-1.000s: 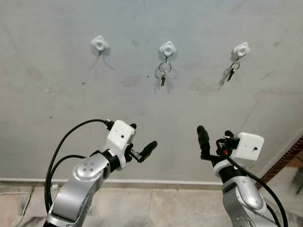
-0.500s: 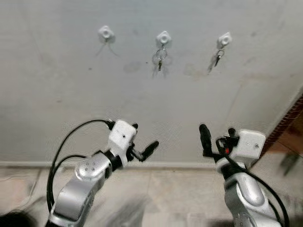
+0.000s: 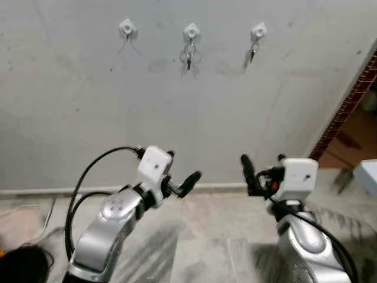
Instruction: Hang keys on a hook
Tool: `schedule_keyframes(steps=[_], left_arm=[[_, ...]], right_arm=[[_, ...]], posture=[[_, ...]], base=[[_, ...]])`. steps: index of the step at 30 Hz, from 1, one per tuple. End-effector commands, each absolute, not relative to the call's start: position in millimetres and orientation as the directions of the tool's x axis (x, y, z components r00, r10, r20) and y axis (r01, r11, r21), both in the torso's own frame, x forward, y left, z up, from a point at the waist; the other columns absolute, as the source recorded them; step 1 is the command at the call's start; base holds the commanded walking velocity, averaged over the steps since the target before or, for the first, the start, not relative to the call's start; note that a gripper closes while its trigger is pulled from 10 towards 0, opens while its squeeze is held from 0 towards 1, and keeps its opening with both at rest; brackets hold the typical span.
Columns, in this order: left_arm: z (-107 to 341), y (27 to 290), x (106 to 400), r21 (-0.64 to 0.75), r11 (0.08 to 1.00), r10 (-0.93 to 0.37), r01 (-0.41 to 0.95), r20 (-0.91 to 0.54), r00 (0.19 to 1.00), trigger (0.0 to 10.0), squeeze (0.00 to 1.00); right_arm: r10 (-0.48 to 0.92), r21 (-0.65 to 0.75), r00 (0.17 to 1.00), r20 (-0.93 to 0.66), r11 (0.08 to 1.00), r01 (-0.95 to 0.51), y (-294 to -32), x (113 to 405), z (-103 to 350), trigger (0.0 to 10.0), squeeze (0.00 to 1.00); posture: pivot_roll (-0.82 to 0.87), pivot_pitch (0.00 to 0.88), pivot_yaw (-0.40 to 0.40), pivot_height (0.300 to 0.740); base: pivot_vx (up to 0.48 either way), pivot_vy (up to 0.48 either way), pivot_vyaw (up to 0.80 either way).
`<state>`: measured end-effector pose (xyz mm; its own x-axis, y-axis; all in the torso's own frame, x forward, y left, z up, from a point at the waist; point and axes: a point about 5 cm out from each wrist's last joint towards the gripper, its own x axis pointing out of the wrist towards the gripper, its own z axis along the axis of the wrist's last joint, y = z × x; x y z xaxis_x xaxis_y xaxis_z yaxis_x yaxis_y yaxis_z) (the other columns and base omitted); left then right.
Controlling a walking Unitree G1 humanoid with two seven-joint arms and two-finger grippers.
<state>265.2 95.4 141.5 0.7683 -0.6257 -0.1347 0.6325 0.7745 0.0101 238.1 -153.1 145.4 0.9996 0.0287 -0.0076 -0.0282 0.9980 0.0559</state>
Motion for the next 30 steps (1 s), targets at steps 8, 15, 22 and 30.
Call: schedule_keyframes(steps=[8,15,22,30], left_arm=[[150.3,102.5,278.7,-0.078,0.814,-0.581,0.576,-0.081,0.81,10.0,0.0],[150.5,101.6,279.1,-0.11,0.814,-0.578,0.57,-0.07,0.813,10.0,0.0],[150.4,101.4,279.5,-0.114,0.816,-0.576,0.567,-0.069,0.814,10.0,0.0],[150.0,100.9,279.3,-0.118,0.815,-0.577,0.568,-0.071,0.814,10.0,0.0]], right_arm=[[0.053,0.072,0.998,0.018,0.996,-0.054,-149.5,239.7,153.6,10.0,0.0],[0.058,0.073,0.998,0.02,0.996,-0.059,-149.6,240.9,155.0,10.0,0.0],[0.058,0.07,0.998,0.019,0.996,-0.059,-150.1,241.0,155.2,10.0,0.0],[0.053,0.066,0.998,0.016,0.996,-0.054,-151.0,241.0,155.1,10.0,0.0]], posture=[[0.1,0.0,-0.035,0.74],[0.1,0.0,-0.039,0.74],[0.1,0.0,-0.043,0.74],[0.1,0.0,-0.043,0.74]], base=[[0.0,0.0,0.0],[0.0,-0.127,0.0],[0.0,-0.351,0.0],[0.0,-0.421,0.0]])
